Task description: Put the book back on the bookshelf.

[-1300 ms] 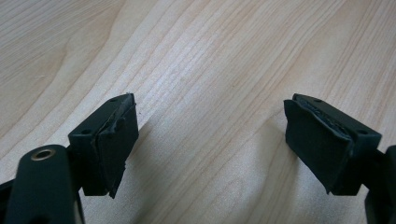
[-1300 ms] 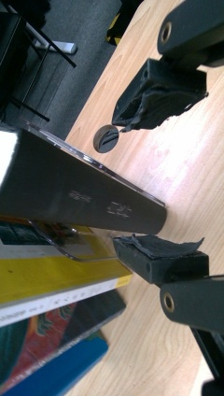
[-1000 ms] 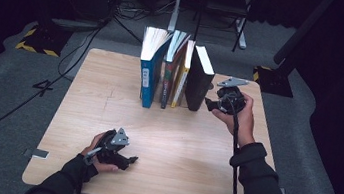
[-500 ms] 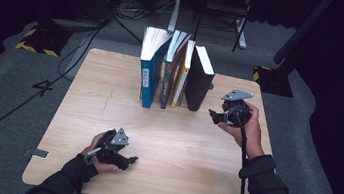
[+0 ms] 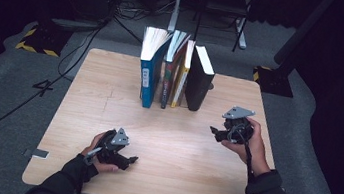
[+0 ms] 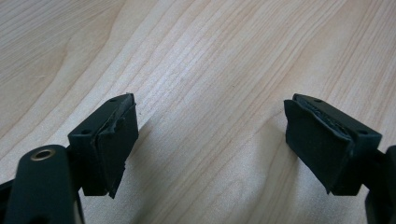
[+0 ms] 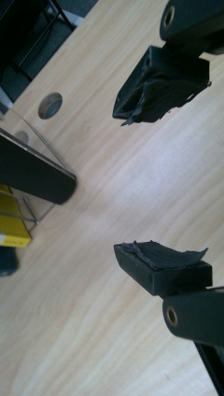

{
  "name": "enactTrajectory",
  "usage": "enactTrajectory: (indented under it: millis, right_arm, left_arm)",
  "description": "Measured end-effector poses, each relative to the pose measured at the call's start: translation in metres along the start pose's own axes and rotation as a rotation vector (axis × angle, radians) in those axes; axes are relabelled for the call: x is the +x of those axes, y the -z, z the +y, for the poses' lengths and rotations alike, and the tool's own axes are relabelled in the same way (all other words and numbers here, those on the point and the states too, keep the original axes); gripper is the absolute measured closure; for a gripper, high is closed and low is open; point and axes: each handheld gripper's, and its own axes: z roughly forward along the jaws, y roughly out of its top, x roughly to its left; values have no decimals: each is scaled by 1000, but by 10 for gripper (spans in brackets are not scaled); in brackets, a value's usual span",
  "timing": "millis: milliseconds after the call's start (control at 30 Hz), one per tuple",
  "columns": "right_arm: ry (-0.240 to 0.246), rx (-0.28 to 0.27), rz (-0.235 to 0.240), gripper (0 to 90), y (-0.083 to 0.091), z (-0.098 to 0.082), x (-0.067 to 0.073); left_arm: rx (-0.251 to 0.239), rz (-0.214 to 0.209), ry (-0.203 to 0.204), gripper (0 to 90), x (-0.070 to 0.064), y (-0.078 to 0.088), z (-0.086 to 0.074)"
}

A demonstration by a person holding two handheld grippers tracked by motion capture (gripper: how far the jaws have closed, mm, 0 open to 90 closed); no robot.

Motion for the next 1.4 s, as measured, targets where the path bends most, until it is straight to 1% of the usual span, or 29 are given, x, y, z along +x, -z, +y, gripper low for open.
enactTrajectory:
  millis: [167, 200, 267, 300, 400, 467, 600, 667, 733, 867, 967, 1033, 1067, 1133, 1200, 1267, 1333, 1400]
  right_arm:
    - [23, 16, 7, 296, 2, -21, 9]
    - [33, 22, 11, 295, 3, -28, 11]
    - [37, 19, 18, 294, 4, -35, 13]
    - [37, 19, 18, 294, 4, -35, 13]
    - [59, 25, 19, 292, 6, -50, 17]
    - [64, 25, 24, 290, 7, -59, 19]
    - [66, 15, 26, 289, 13, -75, 19]
    - [84, 10, 21, 288, 18, -84, 19]
    - [85, 1, 37, 285, 23, -92, 19]
    - [99, -5, 48, 280, 29, -107, 20]
    - [87, 1, 63, 281, 31, -119, 21]
    - [64, 13, 77, 280, 31, -126, 21]
    - [52, 11, 85, 279, 31, -130, 22]
    - [48, 10, 89, 278, 32, -138, 21]
    - [32, 6, 101, 278, 33, -144, 21]
    - [32, 5, 103, 277, 34, -149, 21]
    - [2, -1, 126, 276, 35, -156, 19]
    - [-34, -5, 130, 276, 35, -164, 18]
  left_arm:
    - [0, 1, 1, 176, 0, 0, 0]
    - [0, 1, 1, 176, 0, 0, 0]
    - [-1, 2, 3, 176, 0, 0, 0]
    - [-1, 2, 3, 176, 0, 0, 0]
    - [0, 2, 4, 176, 0, 0, 0]
    - [-1, 2, 5, 176, 0, 0, 0]
    - [0, 3, 5, 175, 0, 0, 0]
    - [0, 3, 5, 175, 0, 0, 0]
    - [0, 3, 4, 176, 0, 0, 0]
    - [0, 3, 5, 176, 0, 0, 0]
    - [0, 3, 5, 175, 0, 0, 0]
    - [0, 3, 5, 176, 0, 0, 0]
    - [0, 3, 5, 175, 0, 0, 0]
    - [0, 3, 5, 175, 0, 0, 0]
    - [0, 3, 6, 175, 0, 0, 0]
    - [1, 3, 5, 174, 0, 0, 0]
    - [1, 3, 5, 174, 0, 0, 0]
    - [1, 3, 6, 173, 0, 0, 0]
